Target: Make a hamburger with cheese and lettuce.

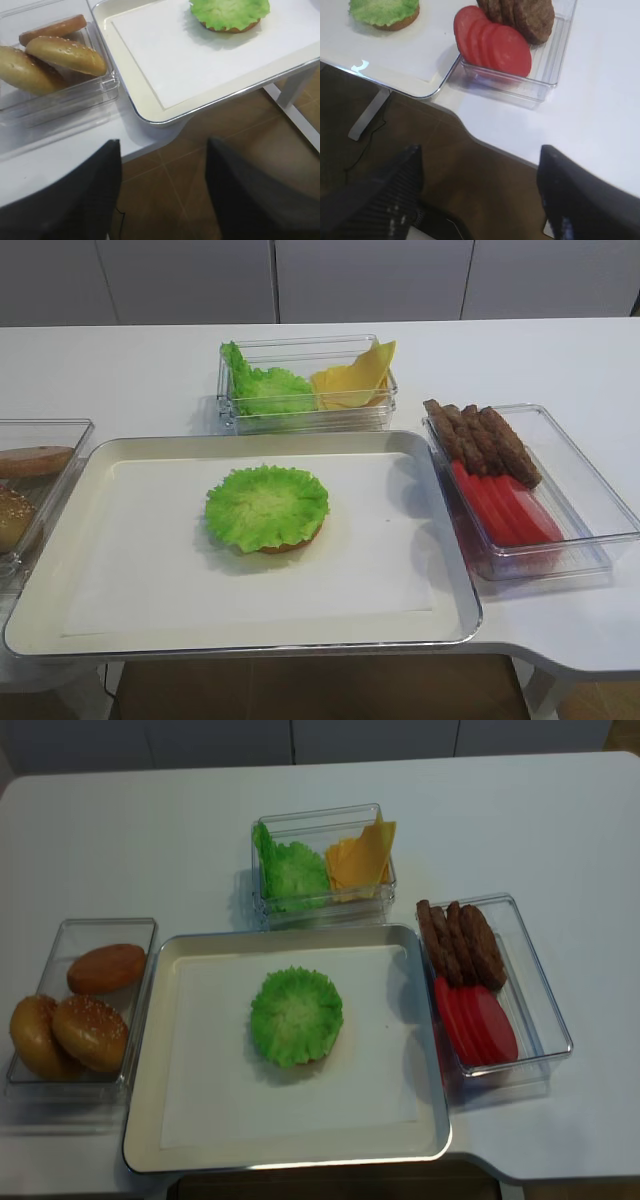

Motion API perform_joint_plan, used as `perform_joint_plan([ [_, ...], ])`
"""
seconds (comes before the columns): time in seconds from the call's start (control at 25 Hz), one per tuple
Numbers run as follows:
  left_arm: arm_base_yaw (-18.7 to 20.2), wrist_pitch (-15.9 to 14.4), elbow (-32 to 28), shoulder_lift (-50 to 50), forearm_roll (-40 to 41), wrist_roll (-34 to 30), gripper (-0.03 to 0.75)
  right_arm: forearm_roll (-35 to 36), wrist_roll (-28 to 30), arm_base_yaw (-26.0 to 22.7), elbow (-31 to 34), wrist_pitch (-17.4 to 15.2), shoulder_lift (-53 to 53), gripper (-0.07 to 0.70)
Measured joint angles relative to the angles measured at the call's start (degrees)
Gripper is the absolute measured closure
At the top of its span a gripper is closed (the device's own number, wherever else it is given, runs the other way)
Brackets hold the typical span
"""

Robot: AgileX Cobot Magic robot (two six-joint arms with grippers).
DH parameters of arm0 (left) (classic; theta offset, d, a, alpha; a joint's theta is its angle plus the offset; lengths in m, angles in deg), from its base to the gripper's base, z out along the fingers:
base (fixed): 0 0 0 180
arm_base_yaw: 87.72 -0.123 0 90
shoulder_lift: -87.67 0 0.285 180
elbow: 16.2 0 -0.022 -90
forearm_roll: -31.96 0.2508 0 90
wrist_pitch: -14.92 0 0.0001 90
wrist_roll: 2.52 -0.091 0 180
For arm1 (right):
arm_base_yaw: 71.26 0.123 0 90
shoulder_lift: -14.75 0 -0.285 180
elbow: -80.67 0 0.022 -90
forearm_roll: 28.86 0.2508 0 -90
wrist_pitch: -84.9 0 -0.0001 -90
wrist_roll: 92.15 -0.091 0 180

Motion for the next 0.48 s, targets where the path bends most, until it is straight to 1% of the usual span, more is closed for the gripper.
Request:
perform_joint_plan([
  [0.08, 0.0, 0.0, 0.0, 0.0, 0.0, 0.0, 0.312, 0.25, 0.0, -0.86, 2.29, -0.04, 2.56, 0.077],
  [0.16, 0.0, 0.0, 0.0, 0.0, 0.0, 0.0, 0.312, 0.52, 0.29, -3.12, 4.03, -0.14, 4.83, 0.077],
  [0.24, 0.0, 0.0, 0.0, 0.0, 0.0, 0.0, 0.312, 0.52, 0.86, -6.3, 5.09, -0.13, 7.58, 0.077],
  [0.4, 0.0, 0.0, 0.0, 0.0, 0.0, 0.0, 0.312, 0.87, 1.49, -12.47, 7.16, 1.7, 12.57, 0.077],
  [0.48, 0.0, 0.0, 0.0, 0.0, 0.0, 0.0, 0.312, 1.99, 3.62, -15.62, 8.19, 2.23, 14.77, 0.077],
])
